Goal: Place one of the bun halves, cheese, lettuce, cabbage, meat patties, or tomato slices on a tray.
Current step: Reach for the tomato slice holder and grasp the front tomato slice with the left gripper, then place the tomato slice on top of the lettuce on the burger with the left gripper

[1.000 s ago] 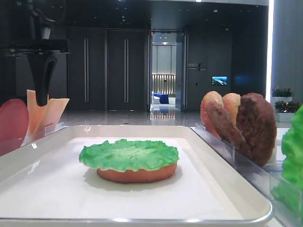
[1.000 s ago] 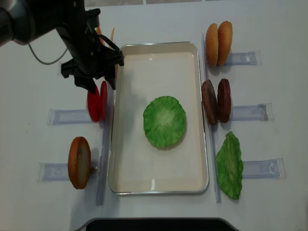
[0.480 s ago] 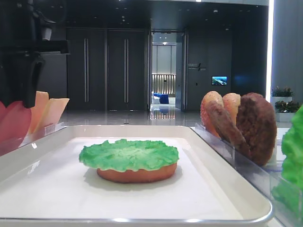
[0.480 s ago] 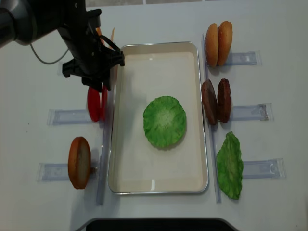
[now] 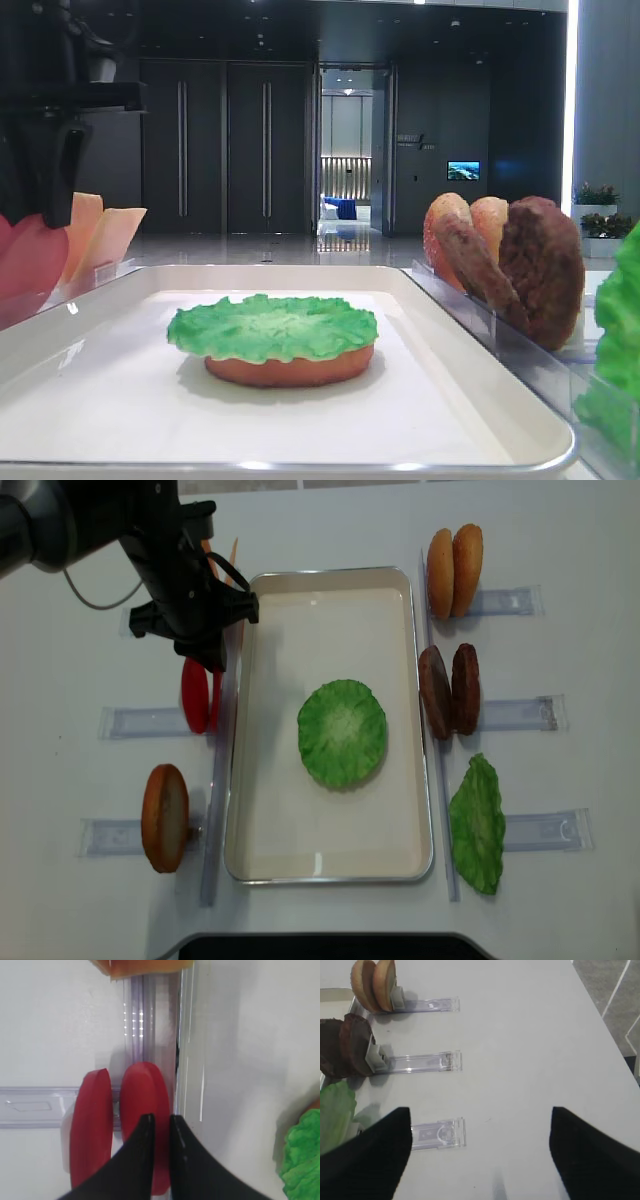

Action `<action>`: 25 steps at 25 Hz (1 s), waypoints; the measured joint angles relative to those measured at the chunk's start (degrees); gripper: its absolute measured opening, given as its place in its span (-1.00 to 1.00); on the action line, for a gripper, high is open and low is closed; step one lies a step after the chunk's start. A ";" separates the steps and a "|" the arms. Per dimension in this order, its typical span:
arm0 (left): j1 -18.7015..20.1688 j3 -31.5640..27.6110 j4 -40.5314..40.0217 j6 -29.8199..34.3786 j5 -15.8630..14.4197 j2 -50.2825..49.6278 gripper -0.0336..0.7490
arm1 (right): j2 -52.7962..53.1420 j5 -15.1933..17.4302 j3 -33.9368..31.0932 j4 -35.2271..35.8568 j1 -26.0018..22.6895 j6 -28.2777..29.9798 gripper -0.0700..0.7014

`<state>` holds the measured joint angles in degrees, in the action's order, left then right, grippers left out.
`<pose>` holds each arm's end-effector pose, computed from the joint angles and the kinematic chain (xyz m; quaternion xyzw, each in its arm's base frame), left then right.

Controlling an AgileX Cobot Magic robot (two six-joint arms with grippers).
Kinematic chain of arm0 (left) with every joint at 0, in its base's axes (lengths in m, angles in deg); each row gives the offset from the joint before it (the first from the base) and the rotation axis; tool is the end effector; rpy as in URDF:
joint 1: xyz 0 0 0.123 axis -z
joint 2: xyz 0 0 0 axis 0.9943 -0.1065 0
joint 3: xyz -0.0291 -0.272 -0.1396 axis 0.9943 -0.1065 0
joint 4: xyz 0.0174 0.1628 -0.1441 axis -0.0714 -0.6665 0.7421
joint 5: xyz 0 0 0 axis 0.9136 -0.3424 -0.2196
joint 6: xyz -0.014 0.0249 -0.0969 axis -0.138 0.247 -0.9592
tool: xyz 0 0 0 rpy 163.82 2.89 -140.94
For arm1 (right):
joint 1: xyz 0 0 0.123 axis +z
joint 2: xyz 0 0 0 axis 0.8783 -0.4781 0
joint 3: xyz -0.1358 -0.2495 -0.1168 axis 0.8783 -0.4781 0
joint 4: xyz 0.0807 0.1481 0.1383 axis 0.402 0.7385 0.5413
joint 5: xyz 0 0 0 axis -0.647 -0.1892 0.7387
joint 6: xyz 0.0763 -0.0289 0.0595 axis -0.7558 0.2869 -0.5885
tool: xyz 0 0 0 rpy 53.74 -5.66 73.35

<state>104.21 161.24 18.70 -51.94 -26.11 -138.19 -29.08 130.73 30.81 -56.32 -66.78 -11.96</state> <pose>0.3132 -0.1153 0.2412 -0.0226 0.9966 -0.0264 0.0748 -0.0528 0.0131 0.2513 -0.0012 0.8672 -0.0003 0.4980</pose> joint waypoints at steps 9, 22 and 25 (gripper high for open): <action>0.00 3.82 2.58 1.25 -3.90 1.94 -0.79 | 0.00 0.00 0.00 0.00 0.00 0.00 0.58; 0.00 9.22 12.34 6.21 -6.02 4.44 -0.80 | 0.00 0.00 0.00 0.00 0.00 0.00 0.58; 0.00 9.22 22.92 13.48 -1.26 4.44 -0.80 | 0.00 0.00 0.00 0.00 0.00 0.00 0.58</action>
<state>104.21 170.47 41.62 -38.47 -27.37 -133.74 -29.08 130.73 30.81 -56.32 -66.78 -11.96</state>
